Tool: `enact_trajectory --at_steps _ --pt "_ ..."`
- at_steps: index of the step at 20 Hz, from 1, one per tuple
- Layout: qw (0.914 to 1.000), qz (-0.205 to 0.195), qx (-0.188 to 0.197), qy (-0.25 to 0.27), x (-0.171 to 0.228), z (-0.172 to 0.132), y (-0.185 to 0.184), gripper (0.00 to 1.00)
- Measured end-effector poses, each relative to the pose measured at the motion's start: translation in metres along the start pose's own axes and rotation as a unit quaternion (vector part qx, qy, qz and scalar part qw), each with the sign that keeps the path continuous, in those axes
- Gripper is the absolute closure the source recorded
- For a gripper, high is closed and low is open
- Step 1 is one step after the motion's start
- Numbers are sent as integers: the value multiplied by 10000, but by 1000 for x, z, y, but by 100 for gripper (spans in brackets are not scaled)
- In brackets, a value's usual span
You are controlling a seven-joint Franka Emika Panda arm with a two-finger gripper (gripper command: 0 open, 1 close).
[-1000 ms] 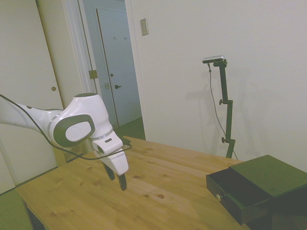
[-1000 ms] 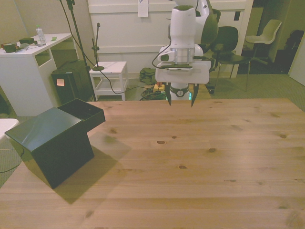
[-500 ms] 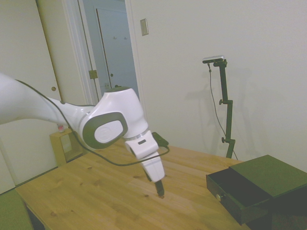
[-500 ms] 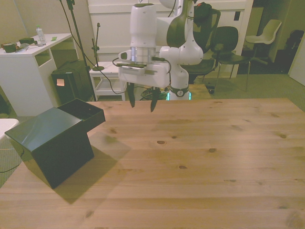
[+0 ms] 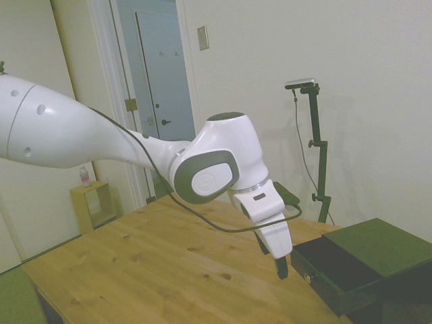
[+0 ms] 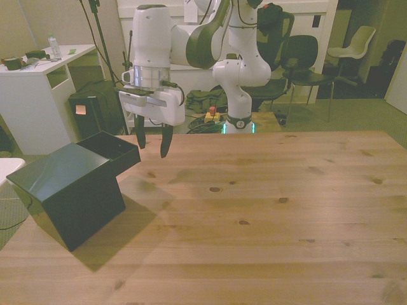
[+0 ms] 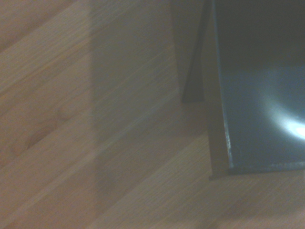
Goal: Close the top drawer
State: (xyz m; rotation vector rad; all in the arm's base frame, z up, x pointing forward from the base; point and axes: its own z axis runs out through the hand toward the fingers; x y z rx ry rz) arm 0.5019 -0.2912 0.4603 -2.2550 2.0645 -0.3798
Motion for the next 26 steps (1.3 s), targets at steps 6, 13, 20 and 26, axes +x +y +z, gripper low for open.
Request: enact_trajectory --at_steps 6,13,20,26 --pt "10000 33 -16 -25 4 3 -5 100" --pt "10000 35 -14 -38 3 3 -6 100" --pt "9999 118 -13 -11 11 1 -1 100" --pt "9995 309 -11 22 29 0 10 100"
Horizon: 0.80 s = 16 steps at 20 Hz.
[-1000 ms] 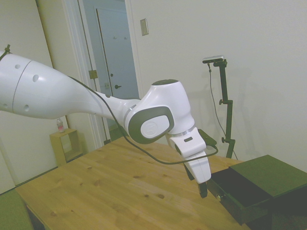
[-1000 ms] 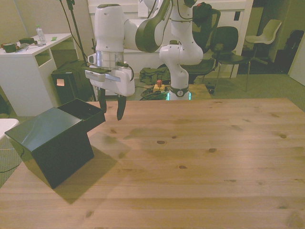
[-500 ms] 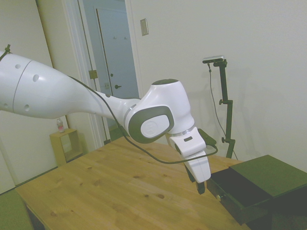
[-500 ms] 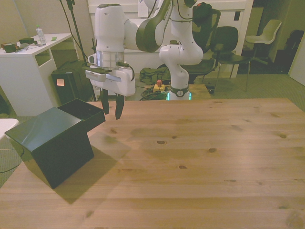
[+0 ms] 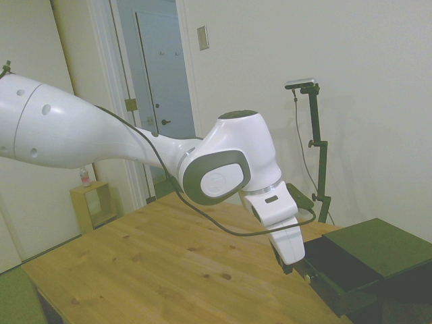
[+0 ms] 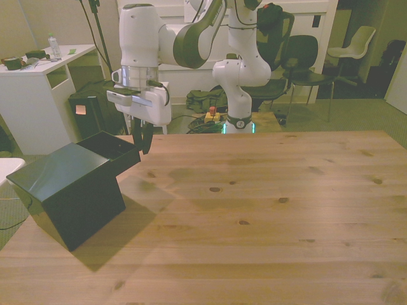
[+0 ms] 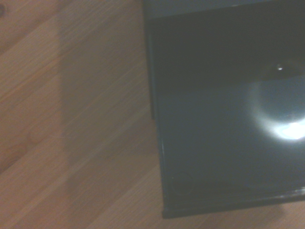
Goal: Close the top drawer
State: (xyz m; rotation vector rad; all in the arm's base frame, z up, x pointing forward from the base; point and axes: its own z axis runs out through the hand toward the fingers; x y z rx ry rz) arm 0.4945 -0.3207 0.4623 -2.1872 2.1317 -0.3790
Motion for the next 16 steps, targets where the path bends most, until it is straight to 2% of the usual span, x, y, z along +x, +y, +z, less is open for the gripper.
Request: enact_trajectory --at_steps 9,16 --pt "9999 148 66 39 21 -3 -2 100" --pt "9997 198 75 101 38 -5 -17 100"
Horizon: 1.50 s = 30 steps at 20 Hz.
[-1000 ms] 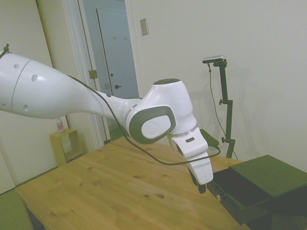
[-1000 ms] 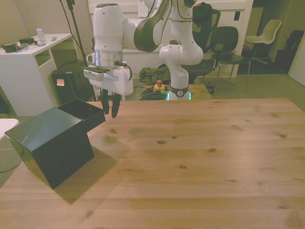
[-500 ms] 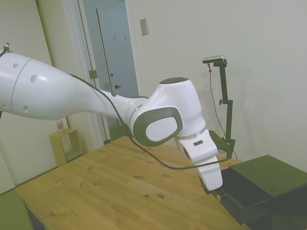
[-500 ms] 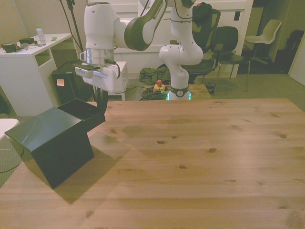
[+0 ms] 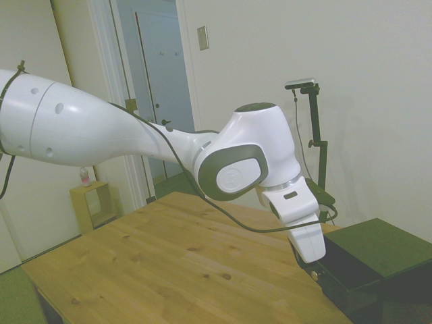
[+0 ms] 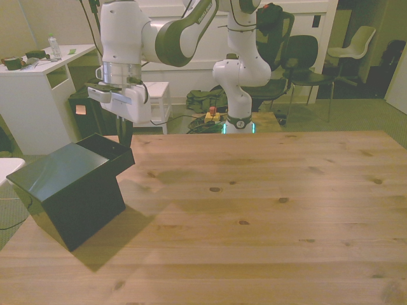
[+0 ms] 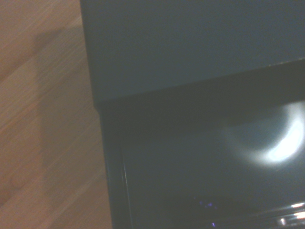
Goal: Close the top drawer
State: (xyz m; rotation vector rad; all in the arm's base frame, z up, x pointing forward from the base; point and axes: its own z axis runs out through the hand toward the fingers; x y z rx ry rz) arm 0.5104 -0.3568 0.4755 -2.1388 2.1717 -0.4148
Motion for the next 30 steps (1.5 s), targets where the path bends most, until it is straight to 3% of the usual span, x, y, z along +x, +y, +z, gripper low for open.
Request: enact_trajectory --at_steps 11,30 --pt "9997 43 -67 209 40 7 -25 100" --pt "9995 -41 -137 276 43 17 -42 100"
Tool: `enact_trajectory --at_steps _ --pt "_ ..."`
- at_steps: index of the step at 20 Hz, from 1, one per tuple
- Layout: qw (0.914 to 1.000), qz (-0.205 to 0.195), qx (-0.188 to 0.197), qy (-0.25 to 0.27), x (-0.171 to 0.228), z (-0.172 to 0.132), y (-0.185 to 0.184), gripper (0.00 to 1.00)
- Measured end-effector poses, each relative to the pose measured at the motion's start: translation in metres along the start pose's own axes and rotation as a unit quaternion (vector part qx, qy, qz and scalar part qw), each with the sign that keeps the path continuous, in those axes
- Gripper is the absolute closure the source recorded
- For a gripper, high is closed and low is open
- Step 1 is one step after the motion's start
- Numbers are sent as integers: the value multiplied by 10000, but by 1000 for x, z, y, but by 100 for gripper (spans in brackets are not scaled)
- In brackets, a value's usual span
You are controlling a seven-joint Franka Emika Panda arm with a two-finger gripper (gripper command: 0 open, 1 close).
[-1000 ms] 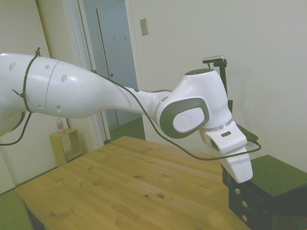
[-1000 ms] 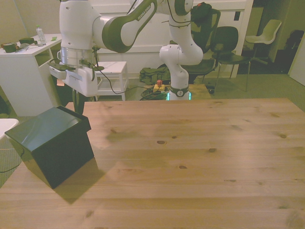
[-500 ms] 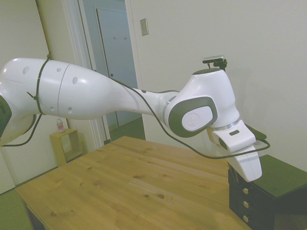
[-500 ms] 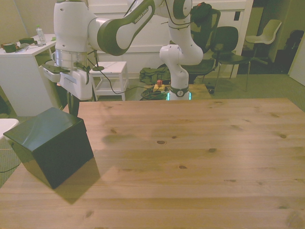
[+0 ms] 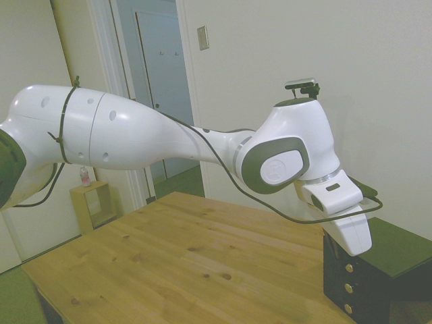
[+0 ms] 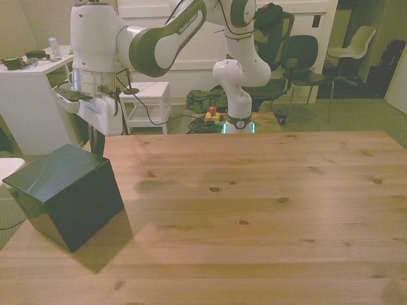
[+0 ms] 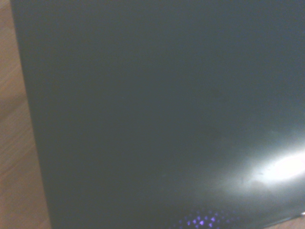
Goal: Close the top drawer
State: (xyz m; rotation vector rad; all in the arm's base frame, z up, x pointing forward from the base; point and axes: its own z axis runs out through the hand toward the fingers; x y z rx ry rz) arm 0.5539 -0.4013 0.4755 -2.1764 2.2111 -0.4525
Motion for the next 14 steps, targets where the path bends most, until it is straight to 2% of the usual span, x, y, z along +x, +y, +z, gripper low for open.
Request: enact_trajectory --at_steps 6,14 --pt "9994 -291 137 -101 -38 -18 -15 100" --pt "9974 -631 198 -270 -99 -44 -9 100"
